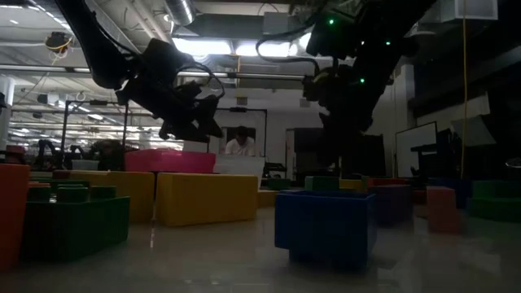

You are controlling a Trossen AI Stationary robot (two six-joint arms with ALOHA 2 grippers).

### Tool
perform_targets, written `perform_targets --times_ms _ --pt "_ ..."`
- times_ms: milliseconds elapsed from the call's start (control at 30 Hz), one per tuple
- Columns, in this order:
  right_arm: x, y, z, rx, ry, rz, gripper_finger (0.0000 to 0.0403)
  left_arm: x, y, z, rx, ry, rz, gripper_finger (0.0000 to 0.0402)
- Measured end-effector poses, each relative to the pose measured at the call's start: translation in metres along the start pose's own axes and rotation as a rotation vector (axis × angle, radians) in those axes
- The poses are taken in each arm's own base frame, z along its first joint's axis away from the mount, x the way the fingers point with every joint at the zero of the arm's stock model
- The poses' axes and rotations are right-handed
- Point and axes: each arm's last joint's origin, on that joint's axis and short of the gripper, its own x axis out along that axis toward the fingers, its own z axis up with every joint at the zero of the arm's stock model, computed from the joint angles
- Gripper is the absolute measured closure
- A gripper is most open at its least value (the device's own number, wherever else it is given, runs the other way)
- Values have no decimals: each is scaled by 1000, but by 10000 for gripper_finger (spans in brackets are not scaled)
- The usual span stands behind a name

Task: Sort blocks by size
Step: Put the big yellow block into the white bin

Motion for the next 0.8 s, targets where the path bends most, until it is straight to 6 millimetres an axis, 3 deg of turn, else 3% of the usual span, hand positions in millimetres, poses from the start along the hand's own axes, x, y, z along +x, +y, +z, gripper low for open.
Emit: perform_targets --times_ms 333,600,800 --pt "13 -37 4 98 69 -52 166 -4 -17 -2 24 -7 -88 188" --pt "32 -37 -3 91 141 -61 170 -8 -29 -5 105 -6 -133 188" --pt "39 -36 -6 89 169 -49 237 -13 -42 -7 164 -21 -182 188"
